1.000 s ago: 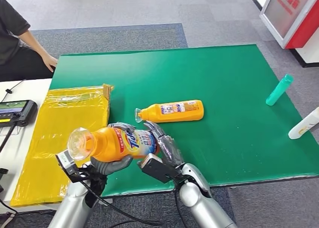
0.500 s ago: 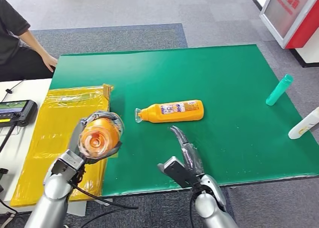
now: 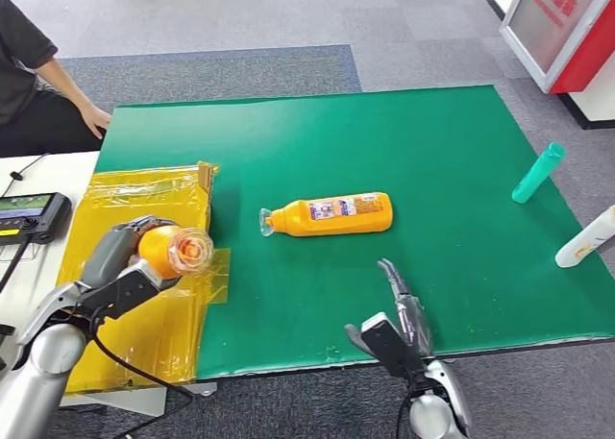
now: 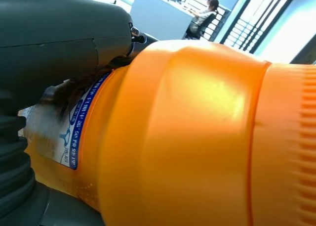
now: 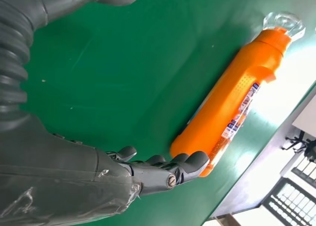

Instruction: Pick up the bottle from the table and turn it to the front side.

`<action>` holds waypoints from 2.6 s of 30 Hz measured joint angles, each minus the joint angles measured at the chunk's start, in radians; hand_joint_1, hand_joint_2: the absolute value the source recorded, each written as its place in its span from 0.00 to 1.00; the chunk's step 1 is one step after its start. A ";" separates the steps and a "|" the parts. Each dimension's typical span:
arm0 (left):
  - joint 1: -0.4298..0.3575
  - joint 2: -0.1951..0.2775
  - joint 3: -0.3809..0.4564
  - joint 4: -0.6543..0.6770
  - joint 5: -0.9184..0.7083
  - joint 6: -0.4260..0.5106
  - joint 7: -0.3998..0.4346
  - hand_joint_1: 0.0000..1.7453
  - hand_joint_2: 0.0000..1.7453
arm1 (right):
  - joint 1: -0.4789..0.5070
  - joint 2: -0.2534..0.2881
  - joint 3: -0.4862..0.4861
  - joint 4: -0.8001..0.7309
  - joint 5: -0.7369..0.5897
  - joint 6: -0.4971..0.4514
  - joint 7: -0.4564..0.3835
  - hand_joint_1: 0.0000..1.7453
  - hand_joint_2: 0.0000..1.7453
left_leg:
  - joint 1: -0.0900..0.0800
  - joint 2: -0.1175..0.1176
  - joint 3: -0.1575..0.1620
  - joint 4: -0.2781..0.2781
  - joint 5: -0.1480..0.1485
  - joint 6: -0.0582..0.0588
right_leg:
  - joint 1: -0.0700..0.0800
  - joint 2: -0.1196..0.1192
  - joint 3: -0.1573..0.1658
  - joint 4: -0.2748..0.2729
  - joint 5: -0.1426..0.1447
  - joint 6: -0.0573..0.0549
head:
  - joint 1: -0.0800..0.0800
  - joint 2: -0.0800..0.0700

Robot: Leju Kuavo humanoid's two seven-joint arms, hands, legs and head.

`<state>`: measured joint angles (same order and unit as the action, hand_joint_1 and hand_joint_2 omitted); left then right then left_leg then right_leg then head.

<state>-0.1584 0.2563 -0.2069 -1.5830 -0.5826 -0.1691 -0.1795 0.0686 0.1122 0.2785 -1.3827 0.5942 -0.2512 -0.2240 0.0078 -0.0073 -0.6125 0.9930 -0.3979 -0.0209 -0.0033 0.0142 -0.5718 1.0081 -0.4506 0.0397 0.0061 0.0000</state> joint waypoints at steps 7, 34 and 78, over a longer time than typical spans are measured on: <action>-0.086 0.051 -0.021 0.107 -0.124 -0.024 0.117 1.00 1.00 | 0.003 0.000 -0.017 -0.005 -0.010 0.043 -0.008 0.00 1.00 | 0.000 0.000 0.000 0.000 0.001 0.000 | 0.000 0.000 -0.001 0.000 0.000 0.000 | 0.000 0.000; -0.406 0.053 -0.327 0.558 -0.145 -0.146 0.098 0.99 1.00 | -0.080 0.000 0.004 0.091 -0.026 0.100 -0.019 0.00 1.00 | 0.000 0.000 0.000 -0.001 0.003 -0.002 | 0.000 0.000 0.000 0.001 0.004 -0.002 | 0.000 0.000; 0.246 -0.139 0.102 -0.021 0.136 0.285 -0.331 0.00 1.00 | 0.088 -0.004 -0.024 -0.052 -0.112 -0.021 -0.145 0.00 1.00 | -0.001 0.002 0.000 -0.001 -0.004 0.000 | -0.002 0.002 -0.001 0.000 -0.003 -0.001 | 0.000 0.000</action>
<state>0.0874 0.1168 -0.1047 -1.6045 -0.4463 0.1159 -0.5101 0.1570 0.1086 0.2542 -1.4347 0.4822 -0.2722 -0.3692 0.0066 -0.0056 -0.6124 0.9916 -0.4018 -0.0212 -0.0050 0.0159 -0.5729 1.0078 -0.4540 0.0387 0.0060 0.0000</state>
